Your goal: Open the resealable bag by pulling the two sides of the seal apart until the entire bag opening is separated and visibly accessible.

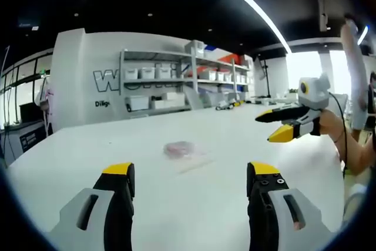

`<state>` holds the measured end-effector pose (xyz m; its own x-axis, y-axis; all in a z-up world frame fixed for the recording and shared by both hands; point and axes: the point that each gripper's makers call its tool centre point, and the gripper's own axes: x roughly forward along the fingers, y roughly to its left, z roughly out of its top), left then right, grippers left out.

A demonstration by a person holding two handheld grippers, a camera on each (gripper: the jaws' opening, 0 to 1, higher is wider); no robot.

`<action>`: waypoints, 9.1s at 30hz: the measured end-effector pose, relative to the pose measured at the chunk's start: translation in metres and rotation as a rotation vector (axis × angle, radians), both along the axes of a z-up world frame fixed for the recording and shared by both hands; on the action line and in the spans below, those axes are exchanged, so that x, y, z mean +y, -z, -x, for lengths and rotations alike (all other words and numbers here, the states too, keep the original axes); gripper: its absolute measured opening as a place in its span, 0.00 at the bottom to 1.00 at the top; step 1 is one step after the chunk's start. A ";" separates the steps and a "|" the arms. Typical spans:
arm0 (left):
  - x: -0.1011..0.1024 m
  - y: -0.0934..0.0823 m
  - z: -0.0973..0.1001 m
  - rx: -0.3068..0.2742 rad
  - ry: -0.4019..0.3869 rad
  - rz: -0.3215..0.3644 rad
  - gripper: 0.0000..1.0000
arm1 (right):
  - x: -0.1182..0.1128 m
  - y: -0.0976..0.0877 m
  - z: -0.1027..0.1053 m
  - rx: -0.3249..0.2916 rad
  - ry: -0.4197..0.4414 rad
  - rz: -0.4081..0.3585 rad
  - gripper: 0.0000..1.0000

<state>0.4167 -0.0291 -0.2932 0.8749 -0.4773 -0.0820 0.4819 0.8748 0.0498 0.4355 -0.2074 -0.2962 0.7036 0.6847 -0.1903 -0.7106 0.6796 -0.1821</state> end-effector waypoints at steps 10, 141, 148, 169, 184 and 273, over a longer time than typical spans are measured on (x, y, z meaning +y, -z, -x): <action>-0.002 -0.003 -0.001 -0.007 0.003 0.004 0.78 | 0.003 -0.001 -0.003 0.001 -0.005 0.008 0.57; 0.000 0.005 0.001 0.004 -0.002 -0.028 0.73 | 0.054 0.009 -0.050 0.005 -0.093 0.261 0.32; 0.000 0.005 0.001 0.003 0.000 -0.027 0.73 | 0.055 0.009 -0.054 0.008 -0.092 0.262 0.32; 0.001 0.007 0.002 0.007 -0.005 -0.043 0.72 | 0.060 0.014 -0.059 0.005 -0.103 0.296 0.27; 0.001 0.006 0.002 0.004 -0.001 -0.038 0.72 | 0.068 0.015 -0.060 -0.005 -0.122 0.320 0.25; -0.002 0.006 0.003 0.004 0.004 -0.053 0.72 | 0.090 0.030 -0.072 -0.043 -0.184 0.432 0.12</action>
<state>0.4139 -0.0314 -0.2996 0.8727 -0.4754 -0.1113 0.4855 0.8692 0.0943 0.5071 -0.1179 -0.3263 0.5918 0.6631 -0.4583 -0.7975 0.3990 -0.4525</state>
